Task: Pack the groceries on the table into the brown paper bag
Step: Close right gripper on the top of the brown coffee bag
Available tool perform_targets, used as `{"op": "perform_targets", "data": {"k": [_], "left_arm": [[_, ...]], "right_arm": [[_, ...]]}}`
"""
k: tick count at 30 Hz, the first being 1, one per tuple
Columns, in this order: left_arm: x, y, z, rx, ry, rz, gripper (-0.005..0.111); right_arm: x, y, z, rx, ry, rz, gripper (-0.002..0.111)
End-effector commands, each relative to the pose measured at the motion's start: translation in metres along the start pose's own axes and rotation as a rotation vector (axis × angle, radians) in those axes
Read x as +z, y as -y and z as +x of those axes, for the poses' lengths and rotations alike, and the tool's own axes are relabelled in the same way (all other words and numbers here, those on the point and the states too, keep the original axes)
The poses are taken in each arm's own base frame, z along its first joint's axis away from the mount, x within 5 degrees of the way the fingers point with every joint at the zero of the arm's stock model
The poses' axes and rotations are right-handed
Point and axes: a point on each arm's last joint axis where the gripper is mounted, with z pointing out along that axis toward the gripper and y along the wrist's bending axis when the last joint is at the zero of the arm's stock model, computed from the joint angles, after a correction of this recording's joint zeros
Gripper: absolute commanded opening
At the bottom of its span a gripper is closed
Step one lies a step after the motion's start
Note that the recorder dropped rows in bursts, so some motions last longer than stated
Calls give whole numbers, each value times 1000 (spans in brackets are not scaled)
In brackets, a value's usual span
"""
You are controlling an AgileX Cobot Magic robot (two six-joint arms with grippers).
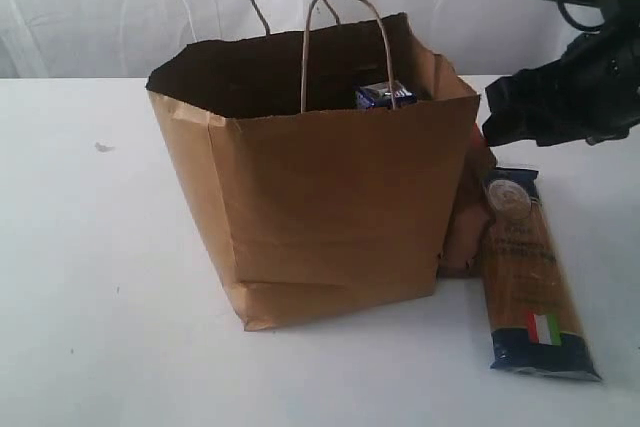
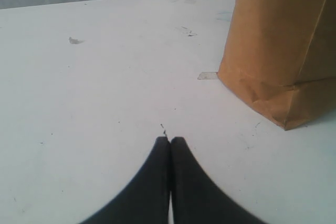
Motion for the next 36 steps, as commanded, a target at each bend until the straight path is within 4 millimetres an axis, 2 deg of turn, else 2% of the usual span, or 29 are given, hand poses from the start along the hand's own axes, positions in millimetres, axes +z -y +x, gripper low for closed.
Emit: {"op": "perform_targets", "data": {"k": [1, 11, 20, 23, 29, 36], "left_arm": [[0, 0, 0, -11, 4, 1, 0], [0, 0, 0, -11, 4, 1, 0], [0, 0, 0, -11, 4, 1, 0], [0, 0, 0, -11, 4, 1, 0], [0, 0, 0, -11, 4, 1, 0], [0, 0, 0, -11, 4, 1, 0]], "right_arm": [[15, 4, -2, -15, -4, -17, 52], [48, 12, -6, -7, -15, -40, 52], [78, 9, -12, -29, -45, -42, 51], [85, 10, -10, -25, -62, -43, 40], [85, 11, -12, -38, -55, -40, 1], [62, 4, -18, -88, 6, -41, 0]]}}
